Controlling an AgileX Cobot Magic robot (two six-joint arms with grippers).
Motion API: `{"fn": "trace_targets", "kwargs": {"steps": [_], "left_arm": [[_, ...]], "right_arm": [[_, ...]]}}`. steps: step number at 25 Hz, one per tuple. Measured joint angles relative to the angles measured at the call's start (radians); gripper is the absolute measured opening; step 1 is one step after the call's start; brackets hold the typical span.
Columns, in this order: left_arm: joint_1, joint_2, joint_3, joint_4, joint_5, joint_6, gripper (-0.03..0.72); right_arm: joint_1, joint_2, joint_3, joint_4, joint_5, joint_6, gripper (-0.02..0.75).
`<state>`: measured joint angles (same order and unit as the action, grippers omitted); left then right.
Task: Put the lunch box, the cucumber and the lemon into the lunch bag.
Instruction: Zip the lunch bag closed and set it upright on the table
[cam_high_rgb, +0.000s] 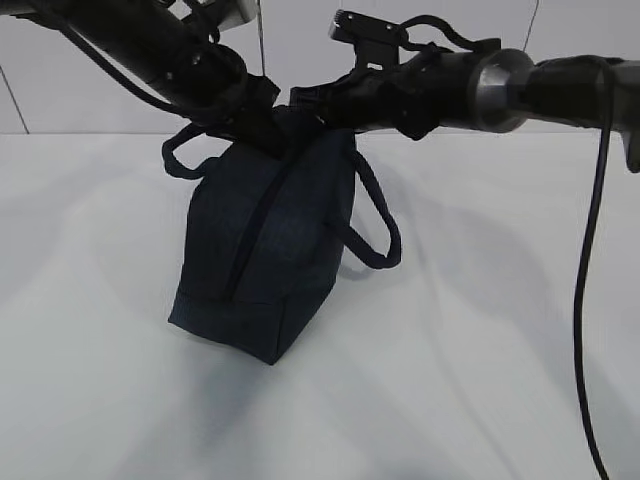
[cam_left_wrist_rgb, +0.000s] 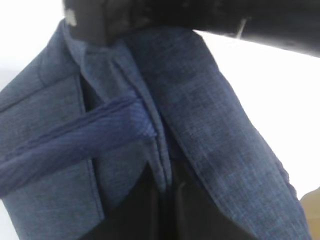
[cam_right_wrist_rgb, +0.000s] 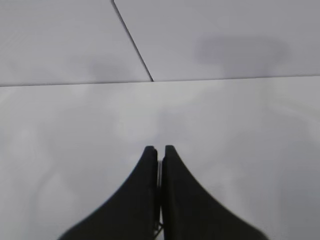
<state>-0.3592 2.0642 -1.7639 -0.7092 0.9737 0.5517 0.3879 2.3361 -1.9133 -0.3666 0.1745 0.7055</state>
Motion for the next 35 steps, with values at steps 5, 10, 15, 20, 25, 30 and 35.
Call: {"fn": "trace_targets", "kwargs": {"steps": [5,10,15,20,25,30,35], "left_arm": [[0.0,0.0,0.0,0.002,0.017,0.0,-0.009],[0.0,0.0,0.0,0.002,0.017,0.0,-0.009],[0.0,0.0,0.0,0.002,0.016,0.0,-0.009],[0.0,0.0,0.0,0.002,0.016,0.0,-0.009],[0.0,0.002,0.0,0.002,0.026,0.0,-0.009],[0.0,0.003,0.0,0.003,0.033,0.0,-0.009],[0.0,0.003,0.0,0.003,0.042,0.0,-0.009]], "right_arm": [[0.0,0.017,0.0,0.0,0.012,0.0,0.0],[0.0,0.017,0.0,0.0,0.028,0.0,0.0],[0.0,0.017,-0.001,0.004,0.085,0.0,0.0],[0.004,0.017,-0.001,0.029,0.118,-0.012,0.0],[0.016,0.016,-0.002,0.033,0.142,-0.079,0.0],[0.022,0.014,-0.008,0.037,0.187,-0.169,0.0],[0.025,0.008,-0.011,0.079,0.239,-0.257,0.0]]}}
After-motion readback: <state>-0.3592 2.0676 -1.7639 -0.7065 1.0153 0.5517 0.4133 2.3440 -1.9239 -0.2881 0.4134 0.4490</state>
